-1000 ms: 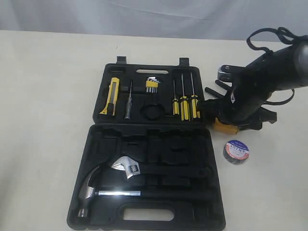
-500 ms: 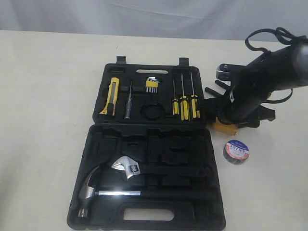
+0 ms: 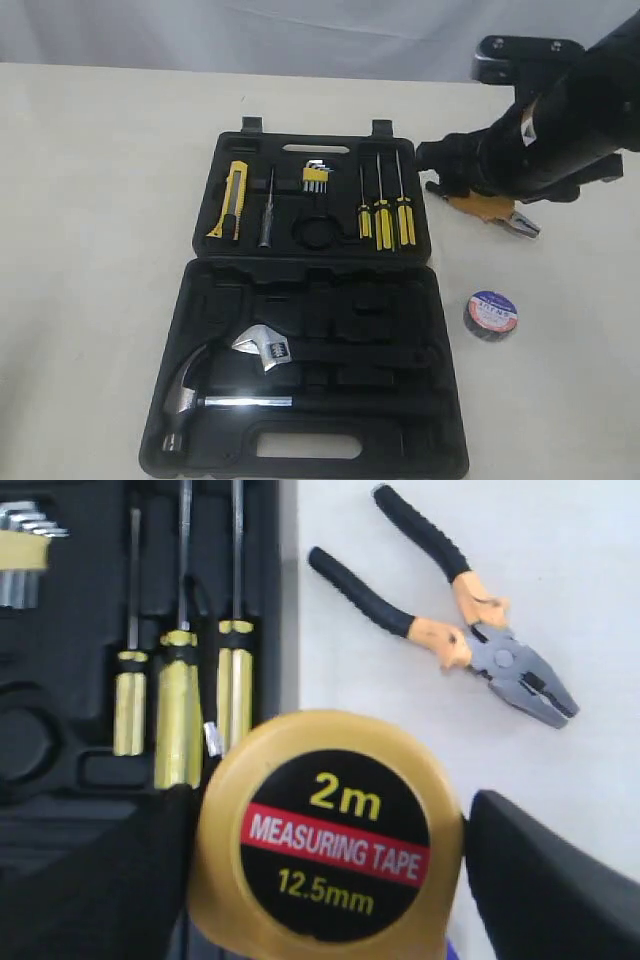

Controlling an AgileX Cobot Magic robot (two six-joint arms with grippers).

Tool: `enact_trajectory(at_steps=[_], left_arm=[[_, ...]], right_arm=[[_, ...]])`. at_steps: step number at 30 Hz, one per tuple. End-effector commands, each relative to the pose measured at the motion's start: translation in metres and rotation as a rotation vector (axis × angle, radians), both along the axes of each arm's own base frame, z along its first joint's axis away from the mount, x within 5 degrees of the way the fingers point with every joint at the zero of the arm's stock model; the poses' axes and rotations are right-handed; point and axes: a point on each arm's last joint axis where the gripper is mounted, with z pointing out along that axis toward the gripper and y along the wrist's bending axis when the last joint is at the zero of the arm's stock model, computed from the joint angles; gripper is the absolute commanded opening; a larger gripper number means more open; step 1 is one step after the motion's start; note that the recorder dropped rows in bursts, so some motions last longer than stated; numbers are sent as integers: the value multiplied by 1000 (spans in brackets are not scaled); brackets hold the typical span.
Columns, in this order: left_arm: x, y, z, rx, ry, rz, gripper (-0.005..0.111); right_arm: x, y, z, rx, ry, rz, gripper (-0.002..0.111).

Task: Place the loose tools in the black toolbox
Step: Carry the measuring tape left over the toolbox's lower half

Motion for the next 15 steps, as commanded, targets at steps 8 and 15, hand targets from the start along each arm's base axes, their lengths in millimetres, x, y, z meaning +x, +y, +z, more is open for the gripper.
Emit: enact_trajectory(at_steps=[8, 15], left_arm=[[0, -1, 1, -8, 3, -6, 0], [0, -1, 1, -8, 3, -6, 0]], right_arm=[[-35, 125, 30, 88, -46, 281, -1], [-36, 195, -11, 147, -9, 367, -1]])
